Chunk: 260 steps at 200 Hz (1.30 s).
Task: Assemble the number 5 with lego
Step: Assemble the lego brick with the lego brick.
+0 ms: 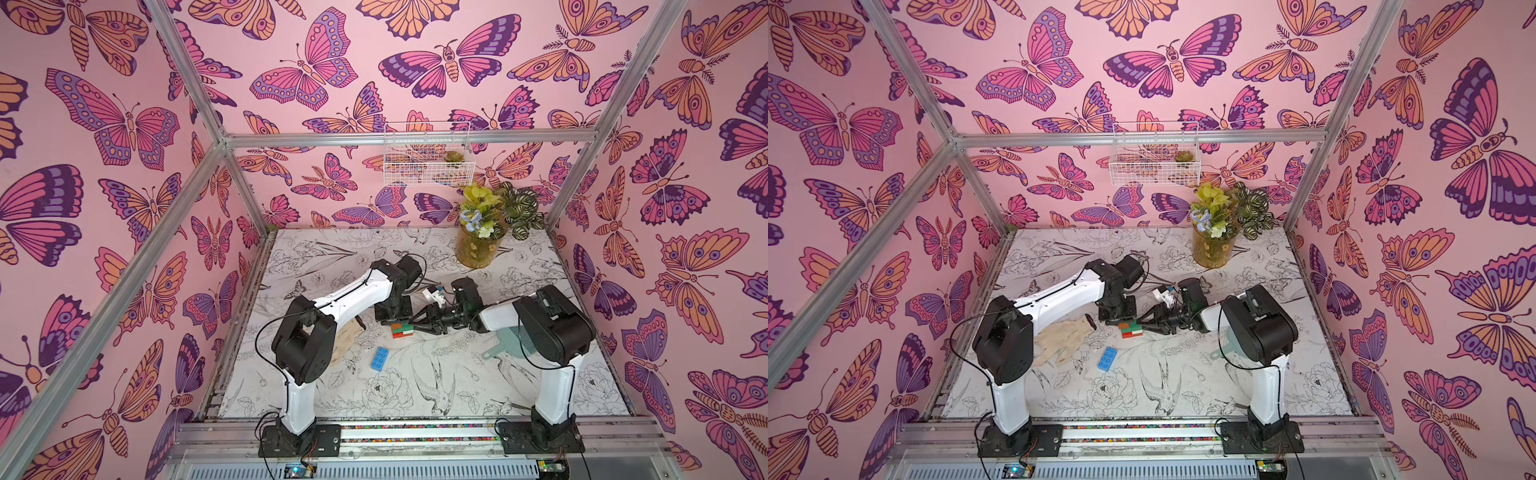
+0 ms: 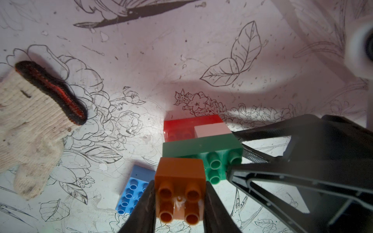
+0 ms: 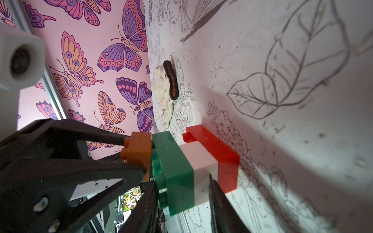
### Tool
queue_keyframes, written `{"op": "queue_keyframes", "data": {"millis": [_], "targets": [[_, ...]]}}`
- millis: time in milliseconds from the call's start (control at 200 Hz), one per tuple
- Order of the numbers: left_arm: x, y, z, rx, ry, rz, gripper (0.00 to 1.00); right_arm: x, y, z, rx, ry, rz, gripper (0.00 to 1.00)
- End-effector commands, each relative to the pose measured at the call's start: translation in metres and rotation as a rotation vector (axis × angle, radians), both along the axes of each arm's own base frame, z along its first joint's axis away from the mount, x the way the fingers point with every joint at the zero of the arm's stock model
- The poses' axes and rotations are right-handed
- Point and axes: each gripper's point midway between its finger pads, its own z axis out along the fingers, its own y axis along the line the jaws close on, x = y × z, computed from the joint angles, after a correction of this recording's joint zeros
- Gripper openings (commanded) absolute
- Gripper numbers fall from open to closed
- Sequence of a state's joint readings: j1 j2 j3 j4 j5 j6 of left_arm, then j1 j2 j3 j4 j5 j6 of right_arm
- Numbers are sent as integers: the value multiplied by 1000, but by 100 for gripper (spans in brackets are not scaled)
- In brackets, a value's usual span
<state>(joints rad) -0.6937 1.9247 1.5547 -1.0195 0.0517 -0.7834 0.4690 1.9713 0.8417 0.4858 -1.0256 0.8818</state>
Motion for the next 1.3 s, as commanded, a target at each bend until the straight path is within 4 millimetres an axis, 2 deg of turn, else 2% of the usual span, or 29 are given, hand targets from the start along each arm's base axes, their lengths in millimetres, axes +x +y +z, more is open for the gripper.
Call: {"op": "queue_keyframes", "data": {"millis": [0, 576, 811, 1081, 1297], "targets": [[-3, 10, -9, 49, 30, 18, 0, -12, -3, -30, -79, 76, -4, 41], [-7, 10, -23, 66, 68, 32, 0, -21, 2, -39, -81, 108, -4, 41], [-12, 13, -32, 95, 83, 8, 0, -21, 2, -40, -81, 114, -5, 41], [-18, 6, -43, 122, 103, -85, 0, -21, 2, -41, -82, 116, -5, 41], [-24, 4, -50, 130, 120, -91, 0, -20, 2, -42, -86, 120, -6, 40]]}}
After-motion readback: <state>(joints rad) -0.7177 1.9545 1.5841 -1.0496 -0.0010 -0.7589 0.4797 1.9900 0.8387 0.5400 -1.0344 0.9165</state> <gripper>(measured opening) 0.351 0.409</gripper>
